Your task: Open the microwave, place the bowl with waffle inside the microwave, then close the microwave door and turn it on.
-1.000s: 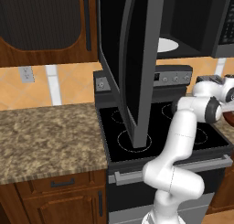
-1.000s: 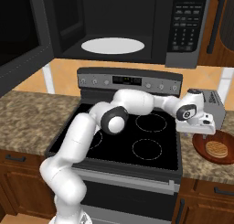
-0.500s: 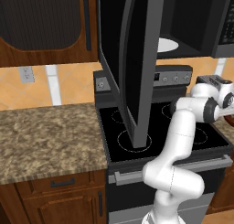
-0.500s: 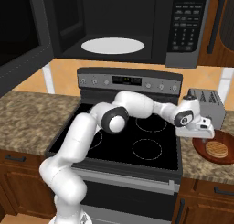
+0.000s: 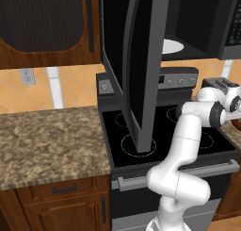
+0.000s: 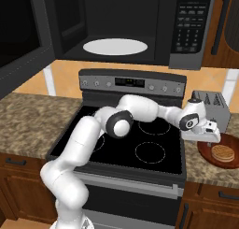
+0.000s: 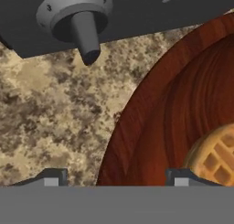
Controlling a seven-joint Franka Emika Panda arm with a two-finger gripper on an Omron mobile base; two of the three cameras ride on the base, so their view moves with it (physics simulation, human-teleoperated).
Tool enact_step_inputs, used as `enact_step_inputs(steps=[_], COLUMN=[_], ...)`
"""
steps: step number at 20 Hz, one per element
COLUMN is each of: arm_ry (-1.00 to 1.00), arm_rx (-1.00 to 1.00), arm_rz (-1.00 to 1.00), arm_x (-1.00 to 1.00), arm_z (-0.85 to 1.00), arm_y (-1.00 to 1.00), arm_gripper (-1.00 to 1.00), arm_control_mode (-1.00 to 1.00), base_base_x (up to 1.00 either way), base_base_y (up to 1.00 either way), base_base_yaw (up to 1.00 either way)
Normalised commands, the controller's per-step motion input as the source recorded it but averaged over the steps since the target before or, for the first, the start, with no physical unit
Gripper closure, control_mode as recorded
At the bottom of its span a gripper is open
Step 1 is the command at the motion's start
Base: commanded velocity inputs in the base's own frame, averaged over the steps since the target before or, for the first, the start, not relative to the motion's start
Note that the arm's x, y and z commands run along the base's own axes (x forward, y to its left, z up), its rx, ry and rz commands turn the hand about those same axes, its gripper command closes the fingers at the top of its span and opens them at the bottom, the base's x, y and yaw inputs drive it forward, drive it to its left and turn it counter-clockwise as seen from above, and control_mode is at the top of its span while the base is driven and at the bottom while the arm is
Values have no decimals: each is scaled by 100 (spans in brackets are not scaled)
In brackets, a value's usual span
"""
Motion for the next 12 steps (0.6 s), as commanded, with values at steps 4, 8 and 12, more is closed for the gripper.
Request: enact_step_inputs(steps=[4, 8, 12], arm_ry=[-2, 0, 0], arm_rx=[0, 0, 0], arm_rz=[0, 0, 0], arm_x=[0, -4, -23], arm_z=[0, 9, 22], arm_y=[0, 2, 0], arm_gripper=[100, 100, 100], arm_control_mode=[-100, -100, -100], base_base_x=[0, 0, 0], base_base_y=[0, 0, 0], base_base_yaw=[0, 0, 0])
